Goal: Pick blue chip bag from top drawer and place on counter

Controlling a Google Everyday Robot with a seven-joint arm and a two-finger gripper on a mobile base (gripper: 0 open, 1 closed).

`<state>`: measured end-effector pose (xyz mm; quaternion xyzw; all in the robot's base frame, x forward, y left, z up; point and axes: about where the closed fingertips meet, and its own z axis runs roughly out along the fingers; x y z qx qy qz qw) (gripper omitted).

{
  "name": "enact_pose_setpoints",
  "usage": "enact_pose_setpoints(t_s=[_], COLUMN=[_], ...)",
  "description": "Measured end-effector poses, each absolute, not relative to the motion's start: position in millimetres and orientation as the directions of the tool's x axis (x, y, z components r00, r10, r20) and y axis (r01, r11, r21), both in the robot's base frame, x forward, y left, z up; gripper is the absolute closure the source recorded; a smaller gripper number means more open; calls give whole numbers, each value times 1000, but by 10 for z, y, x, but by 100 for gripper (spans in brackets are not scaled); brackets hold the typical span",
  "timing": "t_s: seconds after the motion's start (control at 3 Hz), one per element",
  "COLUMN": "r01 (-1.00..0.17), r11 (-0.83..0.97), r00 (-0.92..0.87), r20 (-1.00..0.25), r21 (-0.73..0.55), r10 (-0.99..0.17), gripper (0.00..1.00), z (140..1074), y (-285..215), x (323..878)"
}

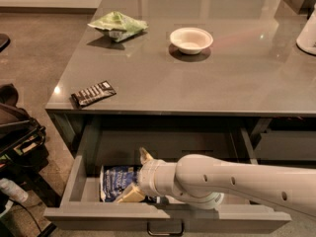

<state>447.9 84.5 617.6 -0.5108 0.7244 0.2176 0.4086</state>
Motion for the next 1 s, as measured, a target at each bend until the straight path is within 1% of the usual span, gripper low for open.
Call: enact_pose_setpoints(t_s=[0.33, 1.0], r01=[-918, -918], r11=[383, 383], r00=[-145, -145], r20=[-815, -815], r21=[-100, -100], r10=[-561, -561], gripper=[19, 65], z=[6170, 6170], y=[849, 849], x=[4476, 4476])
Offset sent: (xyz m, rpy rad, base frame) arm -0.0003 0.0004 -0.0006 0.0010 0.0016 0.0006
